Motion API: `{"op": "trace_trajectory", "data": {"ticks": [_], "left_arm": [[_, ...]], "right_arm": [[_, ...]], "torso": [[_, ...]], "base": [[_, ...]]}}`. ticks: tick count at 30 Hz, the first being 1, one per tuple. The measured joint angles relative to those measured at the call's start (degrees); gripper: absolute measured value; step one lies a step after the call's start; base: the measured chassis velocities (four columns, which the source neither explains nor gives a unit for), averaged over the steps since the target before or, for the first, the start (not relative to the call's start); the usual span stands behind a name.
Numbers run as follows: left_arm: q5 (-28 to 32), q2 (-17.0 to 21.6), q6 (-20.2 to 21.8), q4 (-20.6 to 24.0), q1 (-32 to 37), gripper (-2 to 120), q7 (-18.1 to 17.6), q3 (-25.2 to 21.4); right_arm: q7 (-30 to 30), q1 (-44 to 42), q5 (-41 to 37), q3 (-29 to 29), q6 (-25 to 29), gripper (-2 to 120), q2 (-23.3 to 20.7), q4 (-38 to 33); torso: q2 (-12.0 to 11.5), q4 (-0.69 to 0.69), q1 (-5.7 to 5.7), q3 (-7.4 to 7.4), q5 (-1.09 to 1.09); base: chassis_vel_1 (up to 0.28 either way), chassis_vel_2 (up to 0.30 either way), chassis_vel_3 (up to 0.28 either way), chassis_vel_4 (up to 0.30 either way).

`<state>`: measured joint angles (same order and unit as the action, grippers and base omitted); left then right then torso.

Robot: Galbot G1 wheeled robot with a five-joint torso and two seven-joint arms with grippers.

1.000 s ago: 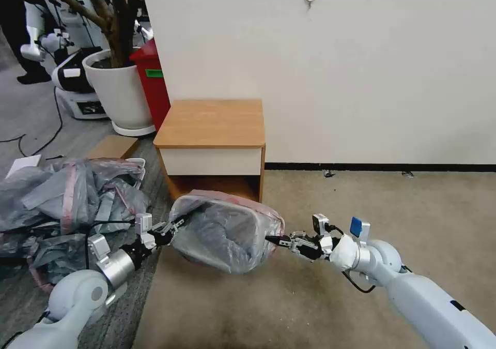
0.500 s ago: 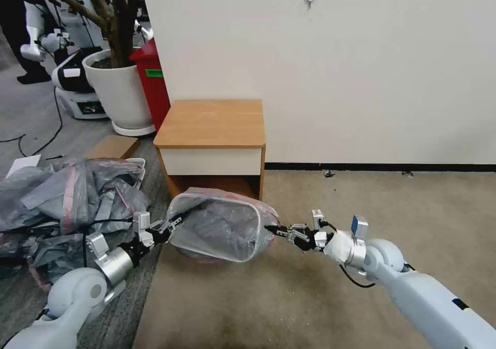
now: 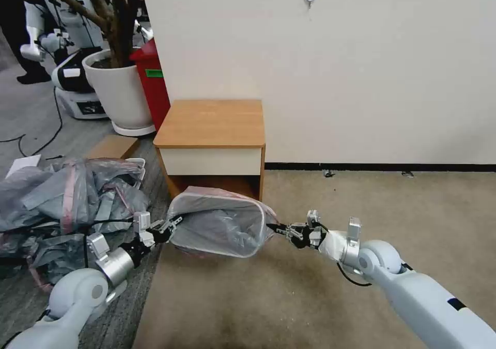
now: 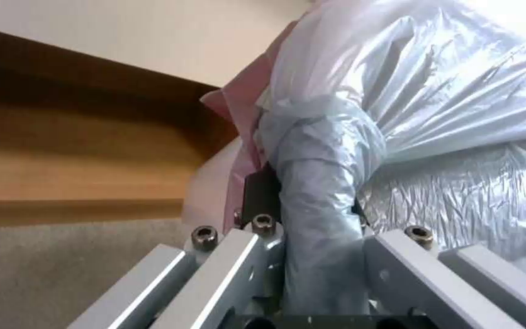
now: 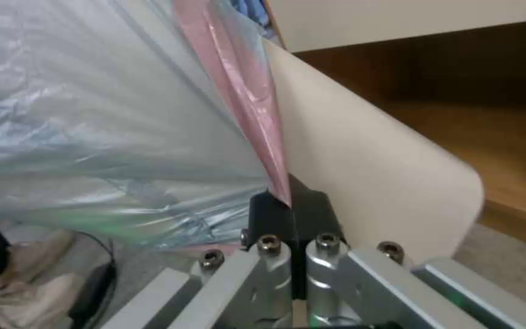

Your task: Pick up the garbage bag from the table and place it over the trash can.

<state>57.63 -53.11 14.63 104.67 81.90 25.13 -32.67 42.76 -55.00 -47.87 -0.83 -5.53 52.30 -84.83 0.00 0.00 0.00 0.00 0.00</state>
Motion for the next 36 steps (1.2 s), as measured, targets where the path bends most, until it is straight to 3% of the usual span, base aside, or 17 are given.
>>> {"op": "trace_trajectory", "data": {"ticks": [20, 30, 36], "left_arm": [[0.04, 0.18, 0.13, -0.17, 0.07, 4, 0.39, 0.11], [0.04, 0.20, -0.26, -0.21, -0.27, 4, 0.27, 0.26], [0.18, -0.16, -1.86, -0.18, -1.15, 2, -3.58, 0.93]], "right_arm": [[-8.68, 1.66, 5.30, 1.25, 1.29, 0, 0.61, 1.64], [-10.12, 1.30, 4.44, 1.45, 2.13, 0, 0.15, 0.87], [-9.49, 0.48, 2.22, 1.67, 3.09, 18, -0.28, -0.27]], "torso": [[0.00, 0.00, 0.00, 0.00, 0.00], [0.00, 0.00, 0.00, 0.00, 0.00], [0.00, 0.00, 0.00, 0.00, 0.00]], "base": [[0.000, 0.000, 0.000, 0.000], [0.000, 0.000, 0.000, 0.000], [0.000, 0.000, 0.000, 0.000]]}}
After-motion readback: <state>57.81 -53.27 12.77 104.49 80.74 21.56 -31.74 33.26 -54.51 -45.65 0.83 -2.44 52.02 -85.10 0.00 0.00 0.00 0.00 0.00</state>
